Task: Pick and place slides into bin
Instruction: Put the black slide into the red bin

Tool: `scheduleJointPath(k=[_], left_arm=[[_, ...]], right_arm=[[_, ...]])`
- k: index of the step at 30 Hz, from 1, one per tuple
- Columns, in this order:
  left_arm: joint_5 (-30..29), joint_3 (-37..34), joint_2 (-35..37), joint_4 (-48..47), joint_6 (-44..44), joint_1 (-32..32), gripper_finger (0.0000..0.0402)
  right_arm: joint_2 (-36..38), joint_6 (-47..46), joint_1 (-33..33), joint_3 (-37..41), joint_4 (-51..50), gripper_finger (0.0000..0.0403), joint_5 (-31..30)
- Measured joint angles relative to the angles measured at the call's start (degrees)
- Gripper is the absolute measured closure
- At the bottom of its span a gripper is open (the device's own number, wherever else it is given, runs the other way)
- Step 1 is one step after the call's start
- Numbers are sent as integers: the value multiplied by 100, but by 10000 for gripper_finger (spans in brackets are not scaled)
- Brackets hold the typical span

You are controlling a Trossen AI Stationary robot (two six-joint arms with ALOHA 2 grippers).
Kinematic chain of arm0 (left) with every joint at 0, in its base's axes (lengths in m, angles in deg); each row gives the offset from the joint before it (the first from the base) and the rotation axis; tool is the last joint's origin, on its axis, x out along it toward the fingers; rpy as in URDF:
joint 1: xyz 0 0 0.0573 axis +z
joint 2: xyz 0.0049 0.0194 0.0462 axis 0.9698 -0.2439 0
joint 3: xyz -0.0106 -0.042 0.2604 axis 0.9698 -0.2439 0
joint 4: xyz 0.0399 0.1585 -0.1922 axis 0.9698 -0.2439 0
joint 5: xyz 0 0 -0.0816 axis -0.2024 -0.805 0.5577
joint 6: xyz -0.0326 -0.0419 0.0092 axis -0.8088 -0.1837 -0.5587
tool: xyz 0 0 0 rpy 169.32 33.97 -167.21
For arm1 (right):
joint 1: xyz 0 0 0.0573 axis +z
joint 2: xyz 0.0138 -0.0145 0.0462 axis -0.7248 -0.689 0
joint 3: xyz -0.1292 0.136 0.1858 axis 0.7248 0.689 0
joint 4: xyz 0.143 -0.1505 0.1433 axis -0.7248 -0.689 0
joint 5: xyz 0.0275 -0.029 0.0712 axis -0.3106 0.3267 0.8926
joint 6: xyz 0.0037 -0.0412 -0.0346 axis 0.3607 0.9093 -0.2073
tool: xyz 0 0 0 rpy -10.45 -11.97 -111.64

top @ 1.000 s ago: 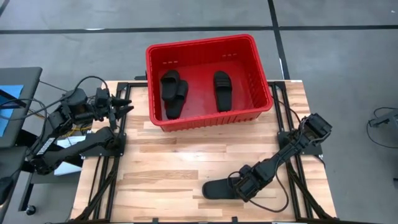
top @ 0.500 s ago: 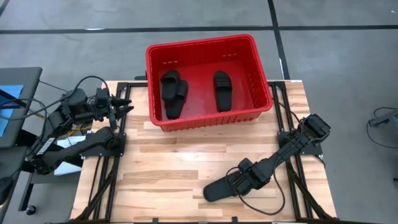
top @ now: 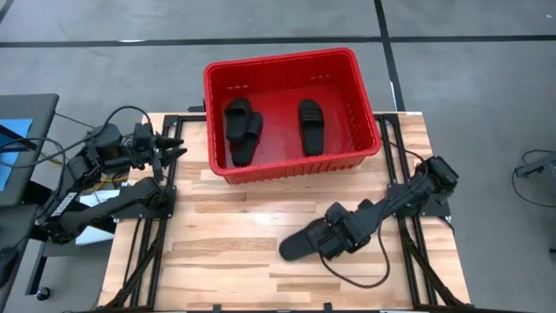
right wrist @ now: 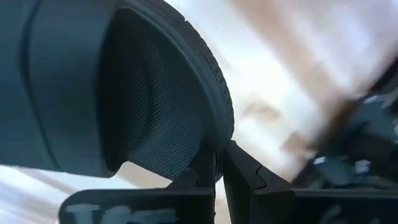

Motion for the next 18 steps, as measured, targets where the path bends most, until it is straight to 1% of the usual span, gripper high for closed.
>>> scheduleJointPath(k=[3, 7, 11, 18], left_arm=[[0, 0, 0, 0, -1, 0, 237], [0, 0, 0, 0, -1, 0, 237], [3, 0, 0, -7, 1, 0, 237], [2, 0, 0, -7, 1, 1, 237]], right_arm=[[8, 196, -117, -456, -506, 402, -325], [67, 670, -294, -873, -427, 402, -710], [76, 1169, -505, -1195, -418, 402, -821], [74, 1882, -778, -1592, -435, 402, -1235]])
